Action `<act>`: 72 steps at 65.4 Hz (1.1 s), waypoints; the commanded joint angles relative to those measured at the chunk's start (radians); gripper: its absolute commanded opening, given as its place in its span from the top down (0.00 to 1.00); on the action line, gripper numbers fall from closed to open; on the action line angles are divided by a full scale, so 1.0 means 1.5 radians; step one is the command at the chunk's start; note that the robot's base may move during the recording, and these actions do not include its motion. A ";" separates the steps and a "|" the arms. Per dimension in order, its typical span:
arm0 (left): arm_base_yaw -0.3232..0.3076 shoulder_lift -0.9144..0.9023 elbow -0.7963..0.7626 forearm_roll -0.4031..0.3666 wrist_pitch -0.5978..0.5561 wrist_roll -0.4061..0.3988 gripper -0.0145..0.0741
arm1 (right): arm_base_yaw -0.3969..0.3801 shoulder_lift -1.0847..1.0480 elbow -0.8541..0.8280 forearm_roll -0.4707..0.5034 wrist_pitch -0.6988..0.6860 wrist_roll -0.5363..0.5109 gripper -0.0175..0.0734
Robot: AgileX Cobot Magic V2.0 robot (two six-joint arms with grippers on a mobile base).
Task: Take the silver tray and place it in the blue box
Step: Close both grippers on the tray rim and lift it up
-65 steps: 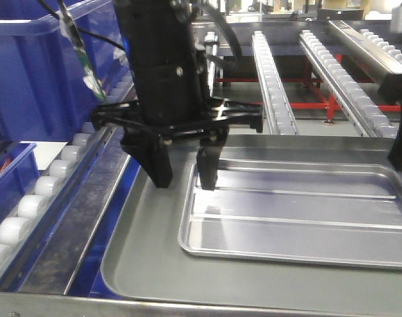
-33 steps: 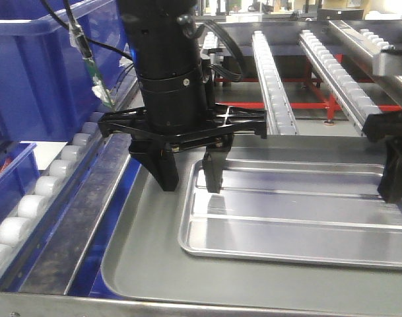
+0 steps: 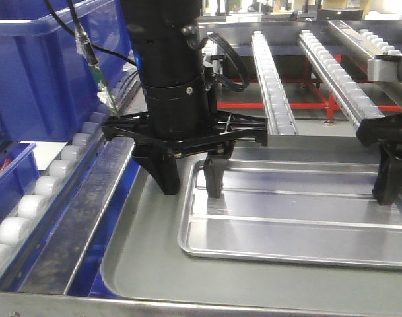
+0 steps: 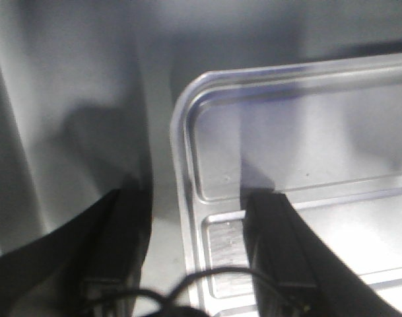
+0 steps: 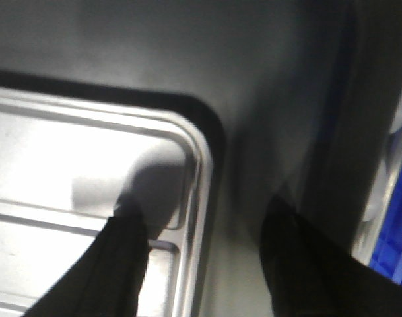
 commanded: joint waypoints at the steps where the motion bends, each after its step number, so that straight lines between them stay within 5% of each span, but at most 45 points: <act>1: -0.002 -0.022 -0.015 -0.006 -0.016 -0.006 0.56 | 0.001 -0.017 -0.017 0.004 -0.030 -0.001 0.36; 7: -0.002 -0.022 -0.015 -0.006 -0.006 -0.006 0.61 | 0.001 -0.017 -0.017 0.004 -0.028 -0.001 0.48; 24: -0.001 -0.022 -0.015 -0.006 0.001 -0.006 0.97 | 0.001 -0.017 -0.017 0.004 -0.019 -0.001 0.75; 56: 0.000 -0.129 -0.043 0.052 0.061 -0.006 0.95 | 0.004 -0.117 -0.110 0.002 0.098 -0.001 0.74; 72: 0.006 -0.208 -0.042 0.099 0.132 -0.005 0.95 | 0.048 -0.187 -0.147 0.001 0.141 0.036 0.74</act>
